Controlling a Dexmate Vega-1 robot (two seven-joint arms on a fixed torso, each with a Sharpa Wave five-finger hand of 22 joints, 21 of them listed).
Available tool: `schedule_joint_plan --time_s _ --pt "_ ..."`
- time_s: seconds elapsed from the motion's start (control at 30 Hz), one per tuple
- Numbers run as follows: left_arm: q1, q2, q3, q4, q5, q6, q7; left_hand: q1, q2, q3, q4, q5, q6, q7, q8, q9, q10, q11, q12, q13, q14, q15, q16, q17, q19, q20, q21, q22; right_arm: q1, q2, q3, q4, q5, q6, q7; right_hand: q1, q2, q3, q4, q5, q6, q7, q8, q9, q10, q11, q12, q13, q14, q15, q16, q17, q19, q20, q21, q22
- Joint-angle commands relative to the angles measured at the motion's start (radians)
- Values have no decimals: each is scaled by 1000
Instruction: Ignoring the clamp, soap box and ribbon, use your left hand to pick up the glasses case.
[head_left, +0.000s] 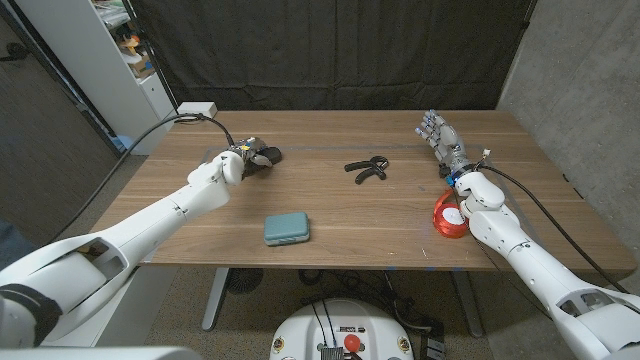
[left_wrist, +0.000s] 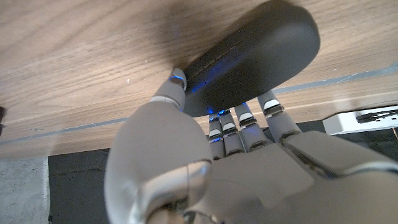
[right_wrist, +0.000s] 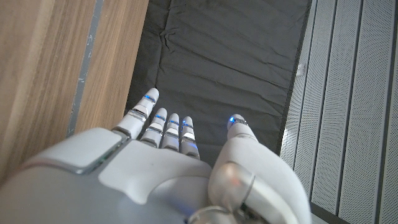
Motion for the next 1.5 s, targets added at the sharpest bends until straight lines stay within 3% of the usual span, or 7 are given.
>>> schedule_joint_plan --time_s 0.03,0.83,1.5 --pt "14 27 -17 -48 11 23 -7 26 13 -4 7 1 15 -2 6 6 15 2 6 5 8 -2 11 7 0 -7 5 1 1 0 -4 -10 -7 -7 -10 -7 -1 -1 -5 4 7 -2 6 0 5 0 -1 1 9 -4 6 4 9 3 -2 1" --pt "33 88 -60 -164 49 34 -43 38 23 -25 15 0 37 -8 14 12 33 -3 19 27 21 -1 37 30 5 -13 18 4 -12 -5 -6 -40 -13 -7 -28 -8 -1 -1 -7 4 12 -2 7 0 10 -2 0 1 14 -3 7 5 13 4 -1 1" --pt "31 106 -92 -221 84 48 -82 41 29 -44 20 0 53 -14 21 17 42 -4 27 44 31 -9 58 49 10 -21 31 8 -14 -7 -6 -50 -14 -10 -35 -8 0 -1 -7 4 14 -2 8 0 12 -1 1 1 14 -3 7 5 15 3 -1 1"
